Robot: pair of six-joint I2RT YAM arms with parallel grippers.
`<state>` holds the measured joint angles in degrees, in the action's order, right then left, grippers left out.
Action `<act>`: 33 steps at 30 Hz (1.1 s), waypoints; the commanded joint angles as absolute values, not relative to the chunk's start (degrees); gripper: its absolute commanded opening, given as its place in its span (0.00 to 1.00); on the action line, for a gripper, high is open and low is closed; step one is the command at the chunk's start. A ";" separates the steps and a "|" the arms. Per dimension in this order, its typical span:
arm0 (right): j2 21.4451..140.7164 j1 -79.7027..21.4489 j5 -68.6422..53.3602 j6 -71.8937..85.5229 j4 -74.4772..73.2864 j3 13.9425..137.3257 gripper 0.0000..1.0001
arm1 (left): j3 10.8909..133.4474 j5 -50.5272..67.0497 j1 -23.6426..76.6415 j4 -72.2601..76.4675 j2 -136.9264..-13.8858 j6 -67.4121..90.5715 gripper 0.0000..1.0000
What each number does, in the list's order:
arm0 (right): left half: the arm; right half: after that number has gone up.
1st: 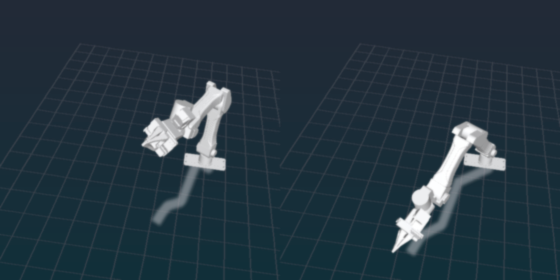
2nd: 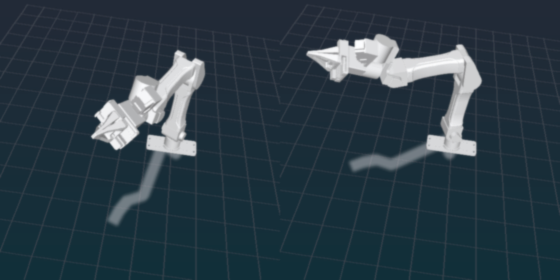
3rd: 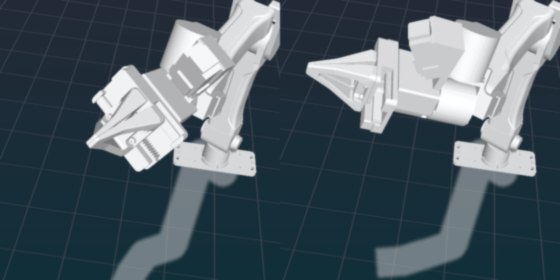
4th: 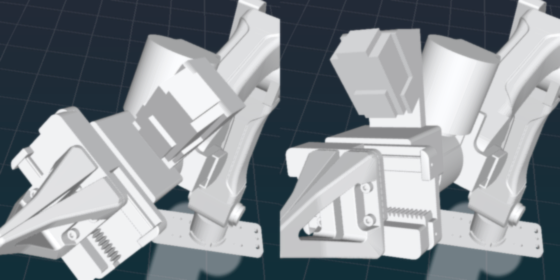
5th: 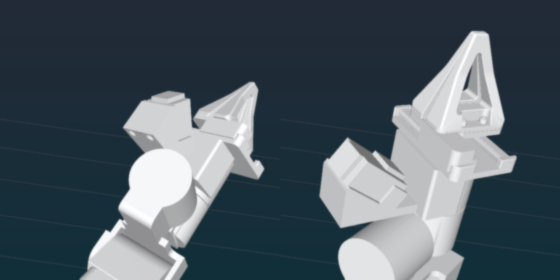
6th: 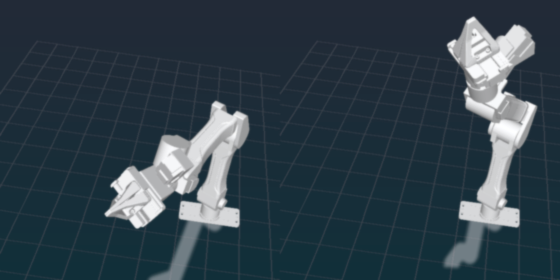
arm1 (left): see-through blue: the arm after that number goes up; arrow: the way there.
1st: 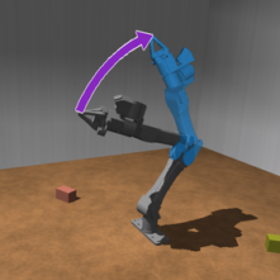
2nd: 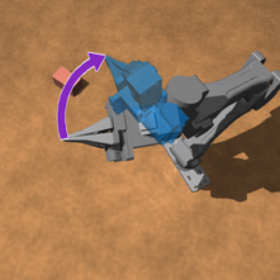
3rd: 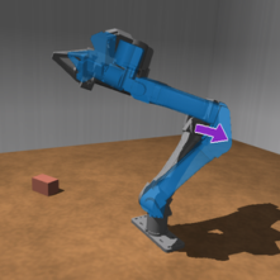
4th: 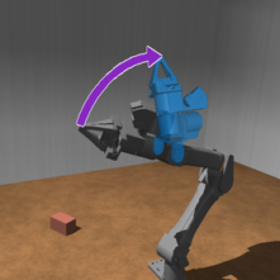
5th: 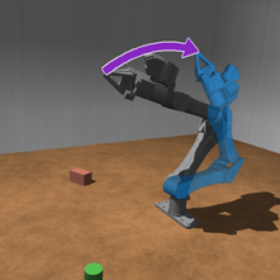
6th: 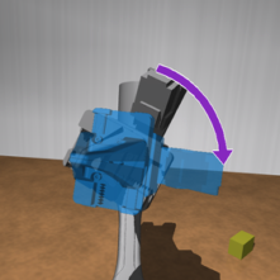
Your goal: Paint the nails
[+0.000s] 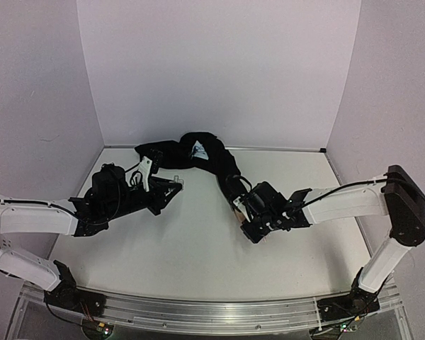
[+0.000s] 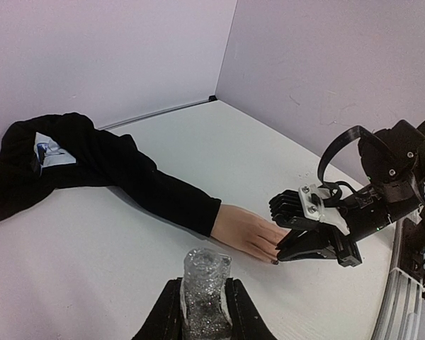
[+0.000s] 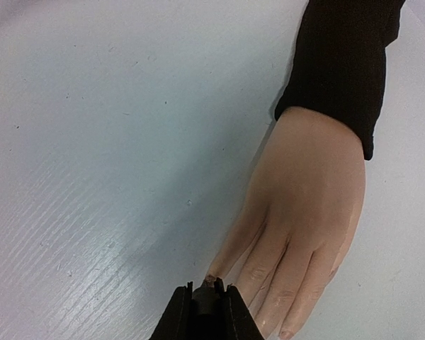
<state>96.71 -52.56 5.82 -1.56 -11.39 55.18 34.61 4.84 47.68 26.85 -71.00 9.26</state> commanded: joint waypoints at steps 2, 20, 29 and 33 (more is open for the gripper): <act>97.66 -52.70 7.53 -2.02 -10.46 57.22 0.00 | 34.32 4.81 47.79 27.93 -69.37 9.11 0.00; 96.60 -52.67 7.84 -1.25 -10.91 55.39 0.00 | 34.19 4.66 47.79 27.88 -69.17 9.14 0.00; 95.52 -52.68 7.30 -0.79 -11.25 54.15 0.00 | 34.27 4.83 47.78 27.98 -69.38 9.32 0.00; 95.11 -52.67 7.40 -0.70 -11.33 53.88 0.00 | 34.44 5.01 47.81 28.14 -69.44 9.40 0.00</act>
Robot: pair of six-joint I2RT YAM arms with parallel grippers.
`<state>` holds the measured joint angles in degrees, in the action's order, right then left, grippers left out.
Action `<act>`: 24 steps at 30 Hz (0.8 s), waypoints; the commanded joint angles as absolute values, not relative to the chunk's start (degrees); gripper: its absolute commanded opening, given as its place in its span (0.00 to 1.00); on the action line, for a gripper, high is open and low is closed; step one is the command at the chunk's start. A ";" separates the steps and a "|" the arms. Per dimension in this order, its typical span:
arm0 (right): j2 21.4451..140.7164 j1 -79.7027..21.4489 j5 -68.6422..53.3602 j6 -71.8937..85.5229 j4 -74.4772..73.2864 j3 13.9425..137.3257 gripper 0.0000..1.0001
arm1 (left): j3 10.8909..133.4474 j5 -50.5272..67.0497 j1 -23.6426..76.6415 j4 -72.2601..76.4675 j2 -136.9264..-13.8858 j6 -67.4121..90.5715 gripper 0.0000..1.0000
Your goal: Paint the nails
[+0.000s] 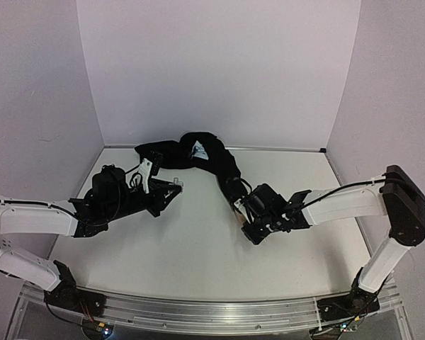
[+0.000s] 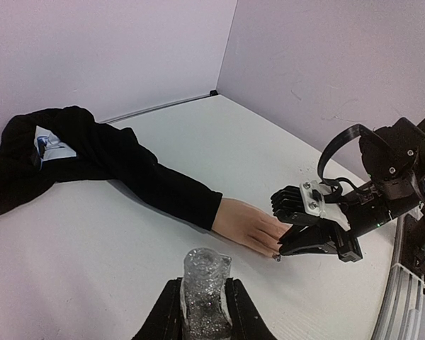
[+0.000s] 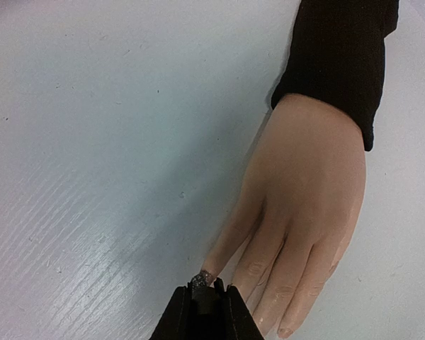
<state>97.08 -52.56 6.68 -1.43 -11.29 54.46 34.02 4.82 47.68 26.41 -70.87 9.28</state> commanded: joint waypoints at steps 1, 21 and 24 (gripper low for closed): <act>95.10 -52.71 7.32 -0.70 -11.34 53.88 0.00 | 34.50 5.08 47.77 28.13 -69.51 9.40 0.00; 94.13 -52.68 6.68 -0.44 -11.94 53.26 0.00 | 34.98 5.46 47.79 27.87 -69.43 9.67 0.00; 94.15 -52.69 6.65 -0.44 -12.09 53.20 0.00 | 34.95 5.37 47.82 27.69 -69.10 9.60 0.00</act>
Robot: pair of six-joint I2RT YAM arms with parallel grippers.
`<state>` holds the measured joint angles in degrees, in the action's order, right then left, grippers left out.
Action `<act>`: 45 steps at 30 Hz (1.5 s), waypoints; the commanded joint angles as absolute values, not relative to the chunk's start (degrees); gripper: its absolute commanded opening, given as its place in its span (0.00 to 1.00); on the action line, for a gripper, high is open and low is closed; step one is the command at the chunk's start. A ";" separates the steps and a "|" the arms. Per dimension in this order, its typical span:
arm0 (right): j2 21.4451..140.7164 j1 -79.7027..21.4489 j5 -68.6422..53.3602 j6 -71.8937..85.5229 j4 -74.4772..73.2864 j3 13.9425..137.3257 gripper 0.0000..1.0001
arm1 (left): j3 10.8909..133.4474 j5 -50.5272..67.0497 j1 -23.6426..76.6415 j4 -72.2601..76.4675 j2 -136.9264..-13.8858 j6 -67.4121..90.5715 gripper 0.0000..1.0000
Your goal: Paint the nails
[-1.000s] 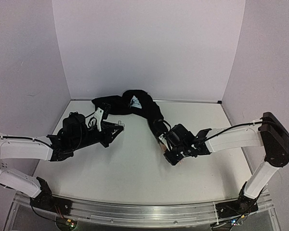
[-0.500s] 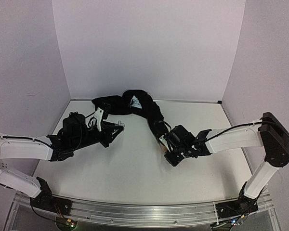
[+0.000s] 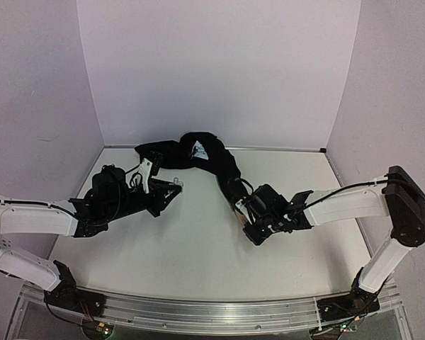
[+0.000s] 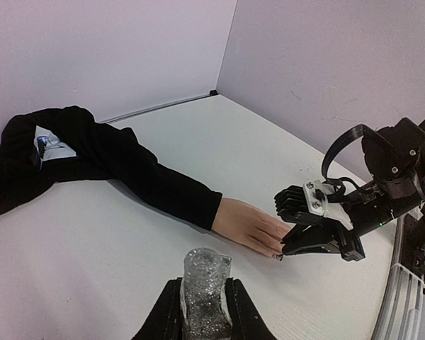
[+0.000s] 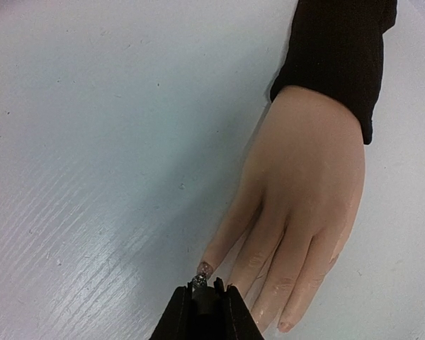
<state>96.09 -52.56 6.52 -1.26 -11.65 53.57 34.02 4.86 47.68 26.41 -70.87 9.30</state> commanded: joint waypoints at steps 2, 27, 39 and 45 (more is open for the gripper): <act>94.19 -52.65 6.56 -0.44 -12.17 53.17 0.00 | 34.83 5.28 47.78 27.60 -68.77 9.67 0.00; 78.90 -52.86 2.35 2.57 -20.68 53.24 0.00 | 33.65 5.61 47.91 27.25 -65.09 9.57 0.00; 71.70 -52.86 -3.97 9.97 -13.46 61.57 0.00 | 39.15 15.29 47.99 15.09 -59.83 6.79 0.00; 74.35 -52.88 -13.73 14.26 -11.34 67.92 0.00 | 41.01 16.46 47.99 9.79 -55.11 4.40 0.00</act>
